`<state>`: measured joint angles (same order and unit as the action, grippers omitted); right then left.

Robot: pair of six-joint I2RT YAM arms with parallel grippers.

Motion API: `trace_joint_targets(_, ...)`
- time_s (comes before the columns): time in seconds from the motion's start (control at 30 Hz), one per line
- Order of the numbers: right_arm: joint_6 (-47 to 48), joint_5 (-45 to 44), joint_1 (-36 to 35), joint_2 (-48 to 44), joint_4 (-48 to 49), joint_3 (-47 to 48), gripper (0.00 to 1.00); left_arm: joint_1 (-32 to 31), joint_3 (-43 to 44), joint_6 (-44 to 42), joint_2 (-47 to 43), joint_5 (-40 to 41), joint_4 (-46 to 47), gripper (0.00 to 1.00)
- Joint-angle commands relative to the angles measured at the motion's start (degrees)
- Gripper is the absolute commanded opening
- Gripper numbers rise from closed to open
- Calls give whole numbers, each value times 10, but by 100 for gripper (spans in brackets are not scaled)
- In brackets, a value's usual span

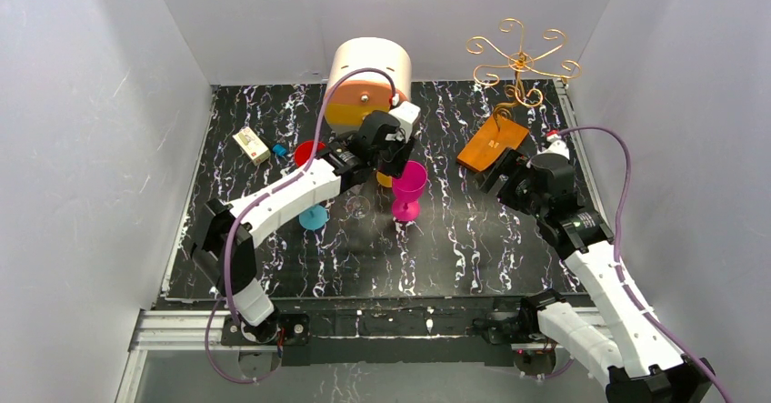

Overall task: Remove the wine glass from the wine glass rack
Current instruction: Place the wine glass at the center of the board, then reset both arms

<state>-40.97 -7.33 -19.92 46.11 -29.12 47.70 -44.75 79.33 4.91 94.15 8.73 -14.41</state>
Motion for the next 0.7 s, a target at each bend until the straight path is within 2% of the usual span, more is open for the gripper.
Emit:
trace_joint_targets(0.0, 24, 9, 2, -5, 7, 31, 94, -2, 28, 5, -46, 10, -19, 44)
trace_joint_targets(0.27, 118, 144, 2, -10, 48, 65, 94, -2, 18, 32, -137, 40, -20, 81)
trace_joint_targets(0.33, 145, 199, 2, -5, 58, 79, 94, -1, 20, 35, -159, 51, -30, 97)
trace_joint_targets(0.67, 215, 400, 1, 65, 48, 199, 95, 9, 59, 41, -220, 87, -124, 98)
